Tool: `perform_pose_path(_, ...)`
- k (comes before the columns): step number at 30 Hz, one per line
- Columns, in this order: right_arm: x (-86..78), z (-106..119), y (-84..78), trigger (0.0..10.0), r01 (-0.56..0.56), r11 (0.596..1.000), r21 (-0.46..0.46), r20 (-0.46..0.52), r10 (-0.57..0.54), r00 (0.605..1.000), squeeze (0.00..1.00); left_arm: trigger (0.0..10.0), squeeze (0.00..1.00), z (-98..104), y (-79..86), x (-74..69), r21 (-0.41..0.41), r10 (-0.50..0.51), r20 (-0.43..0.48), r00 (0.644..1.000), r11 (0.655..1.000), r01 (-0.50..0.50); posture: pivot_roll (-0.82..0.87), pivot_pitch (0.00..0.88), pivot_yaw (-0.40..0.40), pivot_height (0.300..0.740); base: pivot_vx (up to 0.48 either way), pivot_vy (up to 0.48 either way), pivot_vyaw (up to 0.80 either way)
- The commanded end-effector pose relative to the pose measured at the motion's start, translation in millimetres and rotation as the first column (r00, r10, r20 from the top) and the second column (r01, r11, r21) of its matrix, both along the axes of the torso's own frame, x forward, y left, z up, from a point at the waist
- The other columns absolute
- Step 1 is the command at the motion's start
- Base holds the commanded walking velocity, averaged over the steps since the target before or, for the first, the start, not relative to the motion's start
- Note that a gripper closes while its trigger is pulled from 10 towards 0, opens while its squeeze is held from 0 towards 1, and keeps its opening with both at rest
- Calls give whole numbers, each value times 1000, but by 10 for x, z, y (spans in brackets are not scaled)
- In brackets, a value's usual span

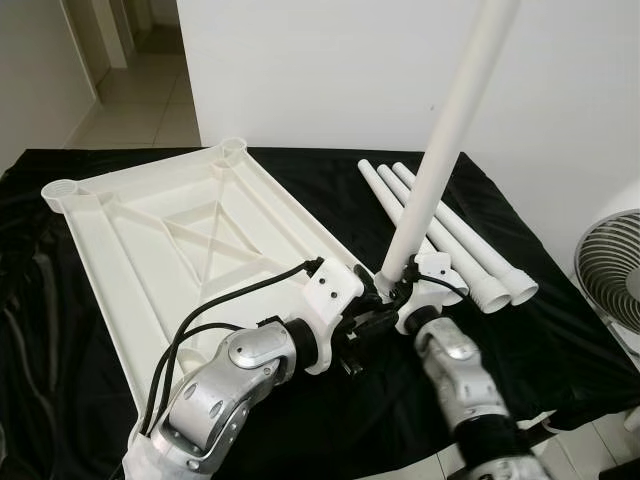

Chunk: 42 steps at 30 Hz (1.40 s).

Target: Building children table

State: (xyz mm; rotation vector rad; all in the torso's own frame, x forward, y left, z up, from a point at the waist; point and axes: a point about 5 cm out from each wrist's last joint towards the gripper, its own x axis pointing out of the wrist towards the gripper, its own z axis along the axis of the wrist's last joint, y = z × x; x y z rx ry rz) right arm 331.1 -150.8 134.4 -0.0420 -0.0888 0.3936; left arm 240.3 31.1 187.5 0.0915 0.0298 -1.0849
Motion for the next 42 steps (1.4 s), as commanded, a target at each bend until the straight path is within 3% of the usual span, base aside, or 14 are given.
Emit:
perform_pose_path(1, 13, -15, -34, 10000, -83, 996, -40, -5, 83, 997, 0, 10000, 0, -9, 13, -12, 17, 5, -1, 1000, 1000, -5, 39, 35, -39, 740, 0, 0, 0)
perform_pose_path(11, 114, 53, -143, 10000, -195, 972, -129, -10, 196, 981, 0, 10000, 0, -10, 28, -9, 23, 11, 0, 1000, 1000, -11, 48, 26, -40, 740, 0, 0, 0)
perform_pose_path(12, 122, 48, -145, 7255, -208, 969, -135, -14, 208, 978, 0, 10000, 0, -10, 29, -7, 23, 12, 0, 1000, 1000, -12, 51, 24, -41, 740, 0, 0, 0)
perform_pose_path(13, 122, 48, -145, 7255, -208, 969, -135, -14, 208, 978, 0, 10000, 0, -10, 29, -7, 23, 12, 0, 1000, 1000, -12, 51, 24, -41, 740, 0, 0, 0)
perform_pose_path(14, 125, 36, -145, 3176, -219, 964, -148, -19, 219, 976, 0, 10000, 0, -9, 30, -6, 24, 13, 0, 1000, 1000, -13, 51, 24, -41, 740, 0, 0, 0)
perform_pose_path(15, 130, 28, -150, 3176, -231, 960, -157, -22, 231, 973, 0, 10000, 0, -8, 31, -6, 24, 13, 1, 1000, 1000, -13, 51, 24, -41, 740, 0, 0, 0)
perform_pose_path(16, 128, 4, -153, 0, -241, 957, -159, -33, 239, 970, 0, 10000, 0, -9, 32, -7, 24, 14, -1, 1000, 1000, -14, 51, 24, -41, 740, 0, 0, 0)
perform_pose_path(25, 97, -73, -151, 0, -281, 950, -137, -62, 275, 959, 0, 10000, 0, -22, 45, -13, 28, 23, -6, 1000, 999, -23, 54, 36, -43, 740, 0, 0, 0)
perform_pose_path(31, 91, -101, -166, 0, -249, 962, -111, -64, 244, 968, 0, 10000, 0, -26, 50, -9, 31, 29, -6, 1000, 999, -29, 54, 39, -45, 740, 0, 0, 0)
perform_pose_path(32, 98, -110, -173, 10000, -217, 970, -112, -65, 211, 975, 0, 10000, 0, -26, 51, -7, 31, 32, -5, 999, 999, -32, 54, 44, -51, 740, 0, 0, 0)
perform_pose_path(39, 105, -194, -157, 10000, -24, 992, -127, -105, 10, 994, 0, 10000, 0, -29, 50, -10, 26, 42, -8, 999, 999, -42, 48, 51, -53, 740, 0, 0, 0)
perform_pose_path(42, 100, -187, -143, 10000, 15, 992, -121, -102, -27, 994, 0, 10000, 0, -31, 48, -12, 26, 42, -9, 999, 999, -42, 46, 52, -54, 740, 0, 0, 0)
